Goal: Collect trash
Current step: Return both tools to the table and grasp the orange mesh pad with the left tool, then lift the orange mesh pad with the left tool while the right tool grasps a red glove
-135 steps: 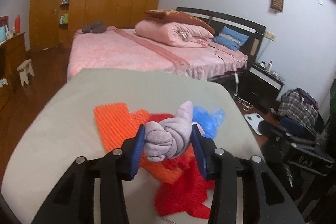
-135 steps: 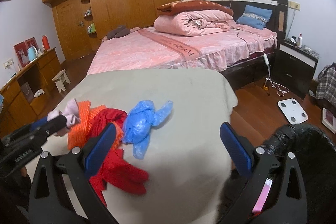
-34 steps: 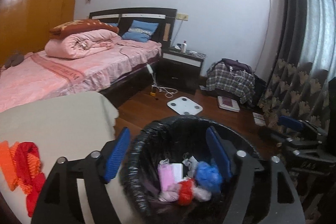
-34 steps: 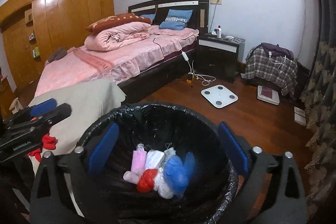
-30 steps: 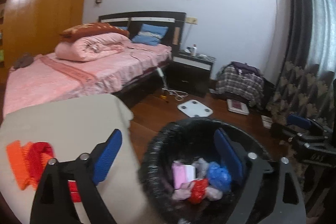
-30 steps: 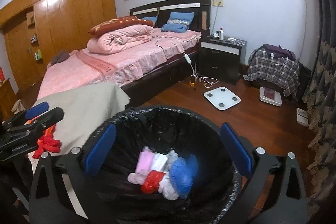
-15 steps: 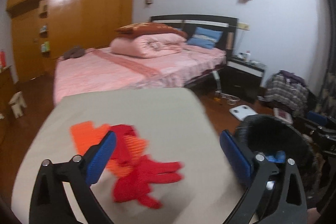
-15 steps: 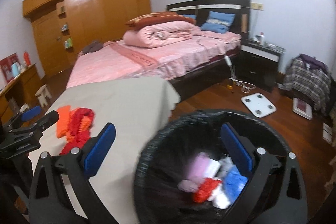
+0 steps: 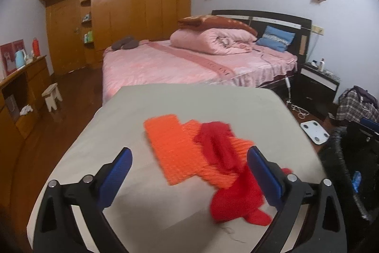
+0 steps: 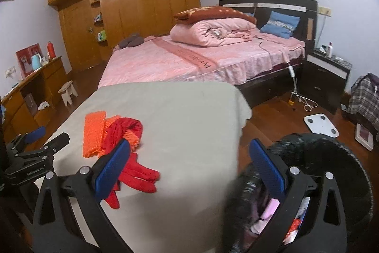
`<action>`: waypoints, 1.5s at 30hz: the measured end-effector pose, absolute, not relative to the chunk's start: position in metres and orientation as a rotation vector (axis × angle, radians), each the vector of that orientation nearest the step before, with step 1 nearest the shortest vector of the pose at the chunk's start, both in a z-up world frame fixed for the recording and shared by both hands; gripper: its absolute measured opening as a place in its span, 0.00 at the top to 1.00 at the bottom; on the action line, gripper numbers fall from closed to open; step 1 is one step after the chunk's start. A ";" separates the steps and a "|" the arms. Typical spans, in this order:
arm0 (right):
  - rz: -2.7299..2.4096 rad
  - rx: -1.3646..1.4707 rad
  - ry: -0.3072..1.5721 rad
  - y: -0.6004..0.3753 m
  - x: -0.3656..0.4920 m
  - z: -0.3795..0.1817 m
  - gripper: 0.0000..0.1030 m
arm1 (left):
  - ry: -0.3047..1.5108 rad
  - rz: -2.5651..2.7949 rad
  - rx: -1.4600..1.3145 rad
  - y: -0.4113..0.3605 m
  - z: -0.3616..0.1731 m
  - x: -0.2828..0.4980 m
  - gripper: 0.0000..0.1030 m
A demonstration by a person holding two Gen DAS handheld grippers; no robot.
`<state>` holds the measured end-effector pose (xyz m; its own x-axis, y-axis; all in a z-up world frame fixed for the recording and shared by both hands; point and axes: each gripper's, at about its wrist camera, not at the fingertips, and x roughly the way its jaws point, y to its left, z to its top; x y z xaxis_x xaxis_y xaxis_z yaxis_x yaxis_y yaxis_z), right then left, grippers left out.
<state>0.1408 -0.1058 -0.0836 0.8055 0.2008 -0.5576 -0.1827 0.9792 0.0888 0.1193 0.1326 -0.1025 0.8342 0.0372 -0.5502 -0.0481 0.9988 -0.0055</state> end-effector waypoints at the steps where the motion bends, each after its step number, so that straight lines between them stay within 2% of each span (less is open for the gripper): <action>1: 0.207 0.029 0.605 -0.102 0.144 -0.086 0.05 | 0.590 0.057 -0.022 0.138 -0.107 0.123 0.09; 15: 0.233 -0.003 0.654 -0.063 0.178 -0.114 0.05 | 0.724 0.108 -0.082 0.172 -0.162 0.177 0.24; 23: 0.244 -0.014 0.674 -0.055 0.188 -0.123 0.05 | 0.796 0.061 -0.132 0.171 -0.177 0.195 0.31; 25: 0.248 -0.017 0.677 -0.053 0.189 -0.124 0.05 | 0.801 0.047 -0.143 0.171 -0.178 0.196 0.35; 26: 0.249 -0.018 0.678 -0.052 0.189 -0.124 0.05 | 0.803 0.035 -0.149 0.171 -0.179 0.196 0.38; 28: 0.250 -0.020 0.679 -0.051 0.189 -0.125 0.05 | 0.797 -0.002 -0.149 0.170 -0.178 0.194 0.54; 29: 0.250 -0.019 0.680 -0.051 0.190 -0.125 0.05 | 0.794 -0.012 -0.144 0.169 -0.177 0.194 0.58; 31: 0.251 -0.017 0.680 -0.050 0.189 -0.124 0.05 | 0.785 -0.041 -0.142 0.165 -0.175 0.194 0.74; 33: 0.254 -0.019 0.678 -0.049 0.189 -0.123 0.05 | 0.772 -0.056 -0.150 0.164 -0.173 0.192 0.82; 37: 0.264 -0.025 0.670 -0.045 0.191 -0.119 0.05 | 0.733 -0.052 -0.164 0.166 -0.164 0.187 0.86; 45: 0.295 -0.020 0.651 -0.031 0.202 -0.112 0.05 | 0.656 -0.009 -0.155 0.182 -0.132 0.176 0.86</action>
<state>0.2015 -0.0305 -0.1124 0.7554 0.2639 -0.5997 -0.2766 0.9582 0.0732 0.1756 0.1816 -0.1325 0.7927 -0.0575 -0.6068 -0.0404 0.9884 -0.1464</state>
